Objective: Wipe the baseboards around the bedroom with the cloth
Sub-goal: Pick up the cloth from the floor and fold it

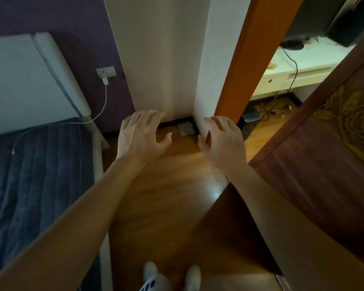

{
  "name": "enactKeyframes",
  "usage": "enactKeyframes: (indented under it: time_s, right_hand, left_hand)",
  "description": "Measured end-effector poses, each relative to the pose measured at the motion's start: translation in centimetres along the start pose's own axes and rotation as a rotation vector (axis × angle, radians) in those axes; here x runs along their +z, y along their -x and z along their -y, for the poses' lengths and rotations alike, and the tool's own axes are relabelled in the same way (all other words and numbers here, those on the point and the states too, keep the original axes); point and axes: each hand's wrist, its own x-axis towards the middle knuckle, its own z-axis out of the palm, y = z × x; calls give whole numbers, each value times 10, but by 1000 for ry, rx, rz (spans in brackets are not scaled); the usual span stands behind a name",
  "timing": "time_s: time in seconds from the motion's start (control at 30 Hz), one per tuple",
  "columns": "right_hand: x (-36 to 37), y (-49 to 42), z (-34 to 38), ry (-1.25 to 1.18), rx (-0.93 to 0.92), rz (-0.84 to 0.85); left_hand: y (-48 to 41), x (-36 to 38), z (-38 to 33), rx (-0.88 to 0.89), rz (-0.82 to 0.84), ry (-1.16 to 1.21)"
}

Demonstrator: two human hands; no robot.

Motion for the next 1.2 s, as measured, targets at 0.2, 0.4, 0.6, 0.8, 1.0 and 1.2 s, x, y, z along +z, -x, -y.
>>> enactKeyframes:
  time_s: [0.2,0.4,0.6,0.8,1.0,1.2]
  right_hand:
    - [7,15,-19,10,-7,81]
    - [13,27,-41,0,-27,96]
    - [16,29,-49,-9,-30,105]
    - [29,8,-49,-16,-28,85]
    - [60,-39,-42,-21,4,112]
    - [100,-119,-26,16,41,177]
  left_hand:
    - [12,19,-20,-22,55,-18]
    - [23,32,-42,-57,86,-22]
    - [22,38,-54,-65,100,-25]
    - [0,48,-43,-64,93,-24]
    - [-49,69,-9,-58,87,3]
    - [-121,90,42,-46,114,16]
